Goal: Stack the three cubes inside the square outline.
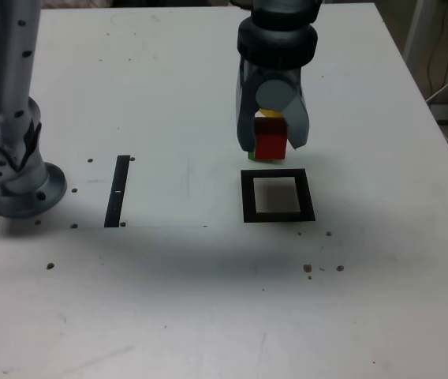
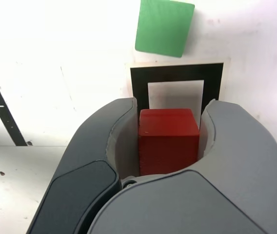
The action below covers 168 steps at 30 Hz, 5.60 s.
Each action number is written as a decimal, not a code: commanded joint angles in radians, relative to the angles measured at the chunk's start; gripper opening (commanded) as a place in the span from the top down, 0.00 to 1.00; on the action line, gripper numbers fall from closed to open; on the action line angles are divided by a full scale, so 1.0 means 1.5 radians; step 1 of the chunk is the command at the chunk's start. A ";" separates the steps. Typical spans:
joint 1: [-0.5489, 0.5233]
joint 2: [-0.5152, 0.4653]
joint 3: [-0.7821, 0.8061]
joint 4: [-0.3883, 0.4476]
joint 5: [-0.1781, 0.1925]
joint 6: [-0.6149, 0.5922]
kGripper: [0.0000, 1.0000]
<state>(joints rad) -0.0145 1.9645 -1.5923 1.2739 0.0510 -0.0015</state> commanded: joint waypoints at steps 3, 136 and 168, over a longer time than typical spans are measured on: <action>-0.013 0.013 0.012 -0.013 -0.007 -0.024 0.67; 0.288 0.185 -0.136 -0.007 0.018 -0.076 0.18; 0.298 0.188 -0.156 0.021 0.011 -0.059 0.65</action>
<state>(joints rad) 0.4315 2.2572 -1.8230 1.3041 0.0679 -0.0933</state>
